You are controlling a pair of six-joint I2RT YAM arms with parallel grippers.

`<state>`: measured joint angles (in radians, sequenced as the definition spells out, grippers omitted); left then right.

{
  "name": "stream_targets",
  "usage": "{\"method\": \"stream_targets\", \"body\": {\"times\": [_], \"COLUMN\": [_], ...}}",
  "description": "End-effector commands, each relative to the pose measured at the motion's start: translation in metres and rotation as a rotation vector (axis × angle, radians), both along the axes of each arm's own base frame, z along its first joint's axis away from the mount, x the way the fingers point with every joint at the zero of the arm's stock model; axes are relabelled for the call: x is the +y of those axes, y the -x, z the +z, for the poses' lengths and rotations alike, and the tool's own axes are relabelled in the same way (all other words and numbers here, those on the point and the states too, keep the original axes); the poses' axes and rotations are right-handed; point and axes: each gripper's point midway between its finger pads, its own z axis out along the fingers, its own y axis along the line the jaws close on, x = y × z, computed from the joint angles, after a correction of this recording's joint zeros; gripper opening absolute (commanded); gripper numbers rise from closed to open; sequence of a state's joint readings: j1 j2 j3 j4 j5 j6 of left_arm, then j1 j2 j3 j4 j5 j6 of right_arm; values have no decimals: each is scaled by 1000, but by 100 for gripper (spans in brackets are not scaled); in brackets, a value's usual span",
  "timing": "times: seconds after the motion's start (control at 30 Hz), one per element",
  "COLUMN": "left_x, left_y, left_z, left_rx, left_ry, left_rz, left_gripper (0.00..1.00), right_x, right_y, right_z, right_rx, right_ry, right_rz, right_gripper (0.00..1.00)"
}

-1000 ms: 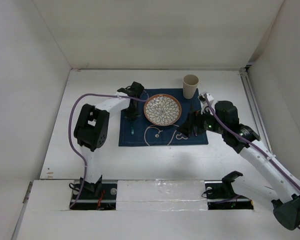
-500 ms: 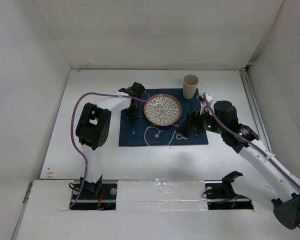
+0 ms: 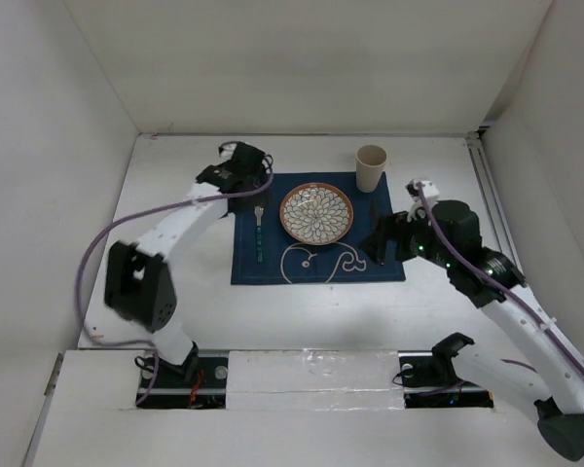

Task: Set the dinner table for one person

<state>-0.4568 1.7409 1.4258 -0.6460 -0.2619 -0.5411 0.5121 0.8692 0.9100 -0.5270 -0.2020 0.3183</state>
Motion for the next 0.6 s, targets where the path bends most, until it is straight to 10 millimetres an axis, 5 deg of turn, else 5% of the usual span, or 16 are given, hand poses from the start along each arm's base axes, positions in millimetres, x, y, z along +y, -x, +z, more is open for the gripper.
{"method": "stream_targets", "body": {"times": [0.0,0.07,0.1,0.17,0.2,0.43,0.57], "left_x": [39,55,71,87,100,159,181], "left_y": [17,32,47,67,86,176,211], "left_z": [110,132,164,179,204,251,250], "left_rx": [-305,-383,-484,-545,-633,-895,-964], "left_ry": [31,42,59,75,110,214,245], "left_rz": [148,199,236,269,296,375,419], "left_gripper": [100,100,100,100,100,100,100], "right_x": [-36,-58,-65,-82,-93,-145,-165], "right_y": [2,11,18,27,40,82,103], "right_z": [68,95,97,109,119,159,171], "right_rx": [-166,-226,-219,-242,-259,-332,-362], "right_ry": [-37,-52,-38,-32,-37,-40,-51], "right_rz": [-182,-266,-282,-333,-351,-488,-533], "right_gripper": [100,100,100,100,100,100,100]}}
